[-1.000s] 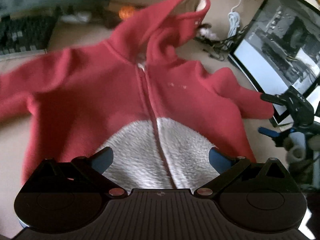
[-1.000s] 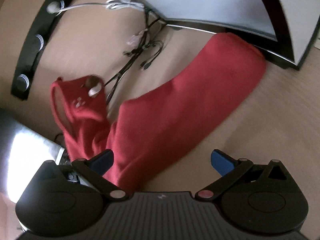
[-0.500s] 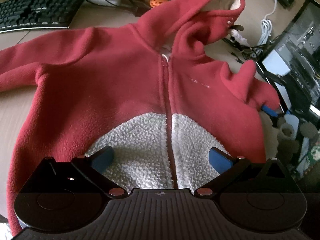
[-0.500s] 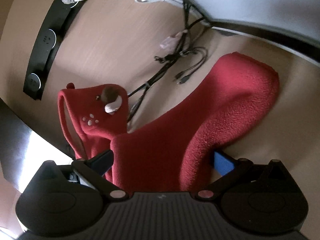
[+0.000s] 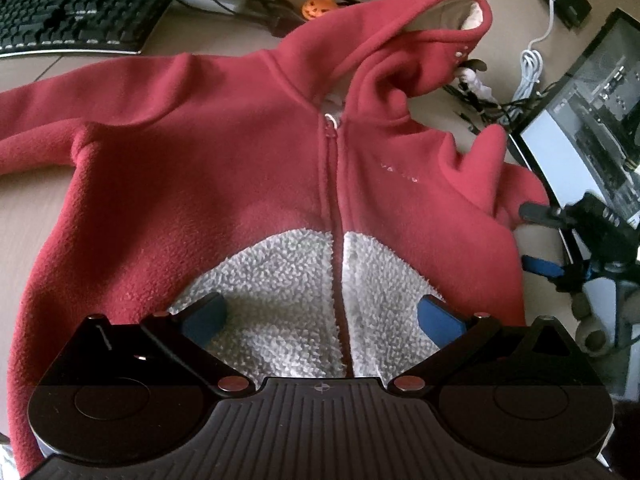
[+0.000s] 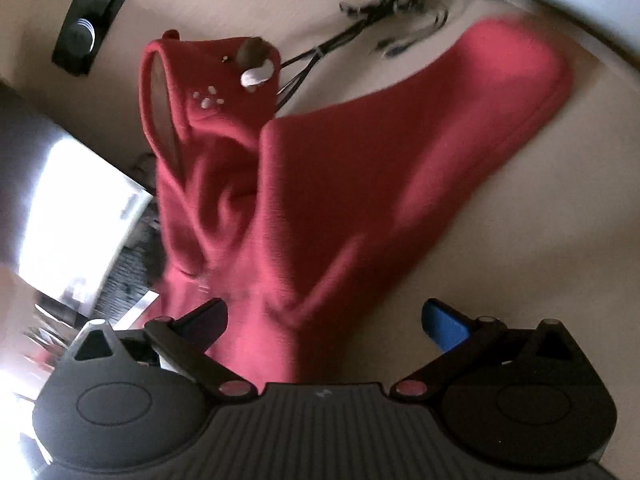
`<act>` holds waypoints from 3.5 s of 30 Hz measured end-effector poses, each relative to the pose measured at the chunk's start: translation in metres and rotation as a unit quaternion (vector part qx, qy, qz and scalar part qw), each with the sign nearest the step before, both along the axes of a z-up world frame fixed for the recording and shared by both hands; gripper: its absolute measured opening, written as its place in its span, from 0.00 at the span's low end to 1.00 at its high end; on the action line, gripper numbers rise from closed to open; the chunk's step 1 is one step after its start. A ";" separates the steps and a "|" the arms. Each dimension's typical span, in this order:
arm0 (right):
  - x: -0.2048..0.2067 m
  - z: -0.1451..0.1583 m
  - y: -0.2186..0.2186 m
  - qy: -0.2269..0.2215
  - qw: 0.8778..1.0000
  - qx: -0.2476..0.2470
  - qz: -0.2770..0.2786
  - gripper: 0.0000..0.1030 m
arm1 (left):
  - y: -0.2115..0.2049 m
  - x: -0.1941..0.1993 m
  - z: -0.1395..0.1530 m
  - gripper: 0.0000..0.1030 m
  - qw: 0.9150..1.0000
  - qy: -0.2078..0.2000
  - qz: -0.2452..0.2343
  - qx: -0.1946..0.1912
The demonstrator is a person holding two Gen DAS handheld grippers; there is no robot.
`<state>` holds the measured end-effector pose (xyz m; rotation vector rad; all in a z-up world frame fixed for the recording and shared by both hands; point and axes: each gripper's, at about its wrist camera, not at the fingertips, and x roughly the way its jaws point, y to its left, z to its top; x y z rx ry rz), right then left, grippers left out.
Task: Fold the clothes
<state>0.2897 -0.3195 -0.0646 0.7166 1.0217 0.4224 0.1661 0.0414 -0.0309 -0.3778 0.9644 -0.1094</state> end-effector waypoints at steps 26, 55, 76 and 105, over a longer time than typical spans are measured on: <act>0.012 0.085 0.082 -0.209 0.975 0.034 0.062 1.00 | 0.015 -0.008 0.015 1.00 0.999 -0.018 -0.030 0.029; -0.033 0.104 0.240 -0.275 0.894 -0.319 0.154 1.00 | 0.097 -0.015 -0.006 1.00 0.989 -0.049 -0.103 -0.092; -0.060 0.079 0.126 -0.213 0.873 -0.430 0.085 1.00 | 0.092 0.028 0.001 1.00 0.987 -0.070 -0.112 -0.088; -0.051 0.059 0.211 -0.197 0.923 -0.292 0.157 1.00 | 0.197 -0.031 -0.022 1.00 0.944 0.003 0.274 -0.184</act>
